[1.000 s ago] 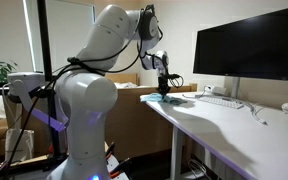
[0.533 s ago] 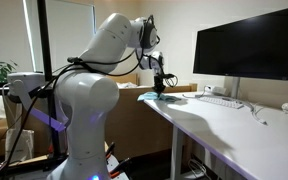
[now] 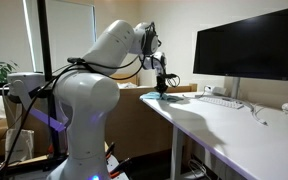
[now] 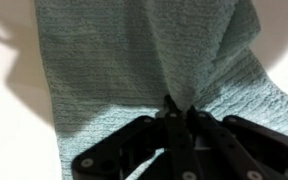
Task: Slide the towel across the table.
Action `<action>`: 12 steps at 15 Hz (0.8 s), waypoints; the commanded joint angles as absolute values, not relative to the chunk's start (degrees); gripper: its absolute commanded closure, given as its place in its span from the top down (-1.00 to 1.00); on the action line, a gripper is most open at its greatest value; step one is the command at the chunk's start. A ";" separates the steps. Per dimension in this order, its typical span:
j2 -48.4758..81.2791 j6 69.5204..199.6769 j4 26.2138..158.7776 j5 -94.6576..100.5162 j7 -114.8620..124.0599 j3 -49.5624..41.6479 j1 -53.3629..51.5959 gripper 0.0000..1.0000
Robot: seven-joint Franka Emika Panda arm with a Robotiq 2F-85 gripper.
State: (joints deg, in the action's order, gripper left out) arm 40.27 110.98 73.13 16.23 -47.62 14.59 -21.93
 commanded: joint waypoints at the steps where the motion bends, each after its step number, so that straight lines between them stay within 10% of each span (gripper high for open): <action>1: 44.79 108.90 68.60 16.92 -50.91 12.98 -20.46 -0.83; 12: 42.99 107.39 70.13 14.27 -53.69 10.20 -10.64 -0.83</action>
State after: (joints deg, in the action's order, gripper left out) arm 43.18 107.90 67.61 15.65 -52.23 10.59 -13.47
